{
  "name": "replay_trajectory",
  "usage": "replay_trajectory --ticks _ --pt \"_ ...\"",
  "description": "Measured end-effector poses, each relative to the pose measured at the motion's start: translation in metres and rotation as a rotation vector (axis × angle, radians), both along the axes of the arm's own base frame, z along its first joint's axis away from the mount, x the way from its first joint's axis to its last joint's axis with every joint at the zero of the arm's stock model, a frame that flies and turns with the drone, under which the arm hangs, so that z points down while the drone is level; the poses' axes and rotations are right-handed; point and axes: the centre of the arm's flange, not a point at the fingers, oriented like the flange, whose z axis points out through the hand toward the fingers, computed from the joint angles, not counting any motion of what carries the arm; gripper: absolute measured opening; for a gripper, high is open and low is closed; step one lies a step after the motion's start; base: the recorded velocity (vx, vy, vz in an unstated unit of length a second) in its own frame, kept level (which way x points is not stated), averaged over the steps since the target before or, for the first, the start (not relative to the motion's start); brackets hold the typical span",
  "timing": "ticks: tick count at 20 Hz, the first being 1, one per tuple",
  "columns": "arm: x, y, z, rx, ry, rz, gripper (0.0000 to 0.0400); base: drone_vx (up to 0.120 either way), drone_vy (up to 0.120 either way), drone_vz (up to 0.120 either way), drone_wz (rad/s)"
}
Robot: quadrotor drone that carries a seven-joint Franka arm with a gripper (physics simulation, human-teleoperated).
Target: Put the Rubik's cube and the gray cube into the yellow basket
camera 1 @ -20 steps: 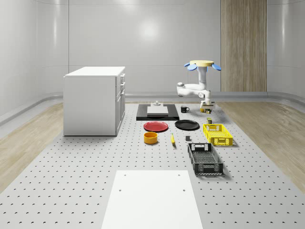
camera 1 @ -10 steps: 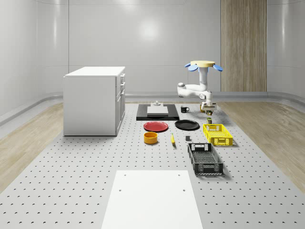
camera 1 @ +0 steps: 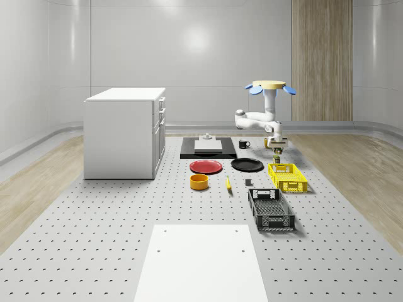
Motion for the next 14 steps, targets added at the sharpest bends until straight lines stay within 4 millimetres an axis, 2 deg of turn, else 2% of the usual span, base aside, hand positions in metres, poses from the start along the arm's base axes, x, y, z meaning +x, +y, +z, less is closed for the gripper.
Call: replay_trajectory --ticks 14 --pt "0.0000 0.0000 0.0000 0.000 0.000 0.000 0.0325 0.120 0.000 -0.003 0.000"
